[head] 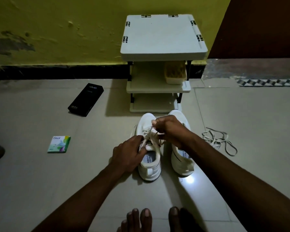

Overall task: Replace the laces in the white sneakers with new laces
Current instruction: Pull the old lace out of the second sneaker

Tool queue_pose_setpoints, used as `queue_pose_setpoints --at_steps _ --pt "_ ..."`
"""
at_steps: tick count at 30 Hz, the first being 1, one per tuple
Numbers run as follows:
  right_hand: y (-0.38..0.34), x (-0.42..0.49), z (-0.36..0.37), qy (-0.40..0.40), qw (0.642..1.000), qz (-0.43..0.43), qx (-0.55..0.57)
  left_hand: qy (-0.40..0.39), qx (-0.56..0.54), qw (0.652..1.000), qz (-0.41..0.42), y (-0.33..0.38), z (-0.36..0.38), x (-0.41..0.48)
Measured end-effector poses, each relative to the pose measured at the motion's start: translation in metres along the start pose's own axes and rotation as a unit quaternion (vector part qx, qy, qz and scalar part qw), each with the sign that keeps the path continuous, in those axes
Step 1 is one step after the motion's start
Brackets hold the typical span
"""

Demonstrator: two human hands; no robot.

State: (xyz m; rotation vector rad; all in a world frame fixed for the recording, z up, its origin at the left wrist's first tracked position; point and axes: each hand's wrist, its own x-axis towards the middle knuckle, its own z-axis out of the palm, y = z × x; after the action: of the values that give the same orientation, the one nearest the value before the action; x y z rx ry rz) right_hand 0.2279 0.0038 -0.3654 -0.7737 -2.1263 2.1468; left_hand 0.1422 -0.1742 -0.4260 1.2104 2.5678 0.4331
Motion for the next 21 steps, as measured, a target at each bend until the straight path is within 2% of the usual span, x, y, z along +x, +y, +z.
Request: queue_pose_setpoints --at_steps 1,2,4,5,6,8,11,12,13,15,16,18,21 --pt "0.002 -0.005 -0.006 0.015 0.997 0.024 0.076 0.001 0.004 1.000 0.005 0.001 0.000 0.000" --pt "0.002 -0.010 -0.011 0.026 0.998 0.026 0.047 0.001 0.009 1.000 0.012 0.002 0.001 0.001" --pt "0.000 -0.015 -0.016 0.005 0.992 -0.012 -0.127 -0.001 0.017 1.000 0.021 0.003 0.001 0.001" --pt "-0.003 -0.016 -0.015 -0.008 0.984 -0.046 -0.170 -0.004 0.021 1.000 0.022 0.003 0.001 0.001" --pt "-0.008 -0.019 -0.013 -0.013 0.986 -0.068 -0.150 -0.005 0.025 0.999 0.025 0.003 0.001 0.001" --pt "-0.012 -0.020 -0.007 0.014 0.997 -0.071 -0.026 -0.007 0.028 0.999 0.024 0.002 -0.001 0.001" --pt "-0.013 -0.021 -0.009 0.061 0.982 0.048 0.172 -0.014 0.027 0.999 0.025 0.003 -0.003 0.000" --pt "-0.012 -0.021 -0.011 0.060 0.975 0.088 0.196 -0.015 0.029 0.999 0.027 0.003 -0.003 0.000" --pt "-0.011 -0.022 -0.012 0.059 0.978 0.106 0.171 -0.017 0.031 0.999 0.027 0.002 -0.003 0.000" --pt "-0.011 -0.024 -0.012 0.055 0.995 0.066 -0.043 -0.014 0.033 0.999 0.022 0.001 -0.003 0.000" --pt "-0.012 -0.025 -0.011 0.049 0.980 0.025 -0.189 -0.011 0.035 0.999 0.024 0.002 -0.003 0.002" --pt "-0.011 -0.025 -0.005 0.000 0.905 -0.040 -0.423 -0.017 0.038 0.999 0.030 0.002 -0.005 0.003" --pt "-0.014 -0.022 0.001 -0.058 0.807 -0.059 -0.585 -0.019 0.035 0.999 0.031 0.001 -0.007 0.004"
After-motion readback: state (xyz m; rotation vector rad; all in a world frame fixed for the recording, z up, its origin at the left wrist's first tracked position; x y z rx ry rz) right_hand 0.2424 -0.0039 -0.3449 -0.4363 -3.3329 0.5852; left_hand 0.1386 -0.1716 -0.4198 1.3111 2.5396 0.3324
